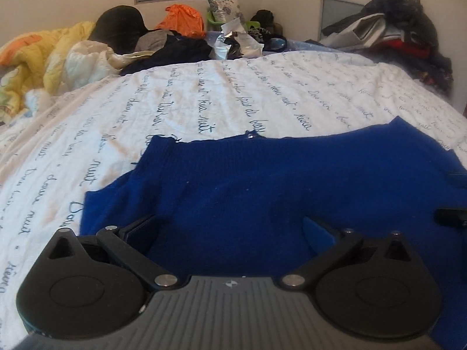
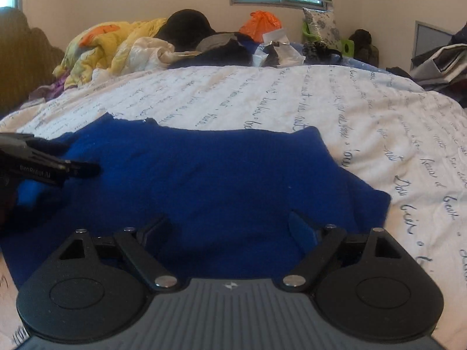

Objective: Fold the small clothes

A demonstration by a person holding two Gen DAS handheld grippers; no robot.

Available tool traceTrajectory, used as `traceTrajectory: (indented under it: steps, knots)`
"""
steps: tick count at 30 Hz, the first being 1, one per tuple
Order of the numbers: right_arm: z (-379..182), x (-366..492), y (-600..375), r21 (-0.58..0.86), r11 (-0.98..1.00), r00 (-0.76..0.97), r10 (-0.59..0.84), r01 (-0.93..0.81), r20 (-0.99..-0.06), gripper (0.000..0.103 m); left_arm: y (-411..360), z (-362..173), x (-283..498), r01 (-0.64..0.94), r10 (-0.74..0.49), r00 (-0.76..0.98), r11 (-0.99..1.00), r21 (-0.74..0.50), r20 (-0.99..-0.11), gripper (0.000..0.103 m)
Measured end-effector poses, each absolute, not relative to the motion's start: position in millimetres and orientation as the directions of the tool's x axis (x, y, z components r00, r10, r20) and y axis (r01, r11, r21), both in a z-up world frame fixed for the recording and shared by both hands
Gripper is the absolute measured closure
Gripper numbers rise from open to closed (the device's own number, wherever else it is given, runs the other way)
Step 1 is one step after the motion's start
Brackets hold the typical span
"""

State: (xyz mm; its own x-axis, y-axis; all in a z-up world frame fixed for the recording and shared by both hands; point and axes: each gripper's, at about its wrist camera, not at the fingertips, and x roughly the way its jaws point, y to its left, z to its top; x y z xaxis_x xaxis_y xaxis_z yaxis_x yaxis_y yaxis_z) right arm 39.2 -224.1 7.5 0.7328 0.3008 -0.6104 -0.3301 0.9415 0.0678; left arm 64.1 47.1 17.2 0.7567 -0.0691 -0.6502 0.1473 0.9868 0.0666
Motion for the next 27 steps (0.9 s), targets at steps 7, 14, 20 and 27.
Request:
traceTrajectory:
  steps: [7, 14, 20, 27]
  knots:
    - [19.7, -0.5, -207.2, 0.067, 0.942, 0.669, 0.282, -0.328, -0.688, 0.013, 32.5, 16.6, 7.2, 0.229, -0.137, 0.696, 0.973, 0.037, -0.704, 0.000]
    - [30.2, -25.1, -208.7, -0.009, 0.945, 0.679, 0.229, -0.328, -0.698, 0.011, 59.5, 20.1, -22.8, 0.167, -0.152, 0.696, 0.985, -0.048, -0.701, 0.001]
    - [14.3, -40.4, -217.6, 0.004, 0.918, 0.675, 0.294, -0.397, -0.677, 0.000, 70.3, 19.0, -50.9, 0.072, -0.080, 0.721, 0.997, -0.040, -0.688, 0.000]
    - [37.5, -49.4, -216.5, 0.108, 0.920, 0.708, 0.362, -0.378, -0.607, 0.000, 114.7, 28.3, -101.9, -0.270, -0.058, 0.725, 0.893, -0.360, -0.687, 0.000]
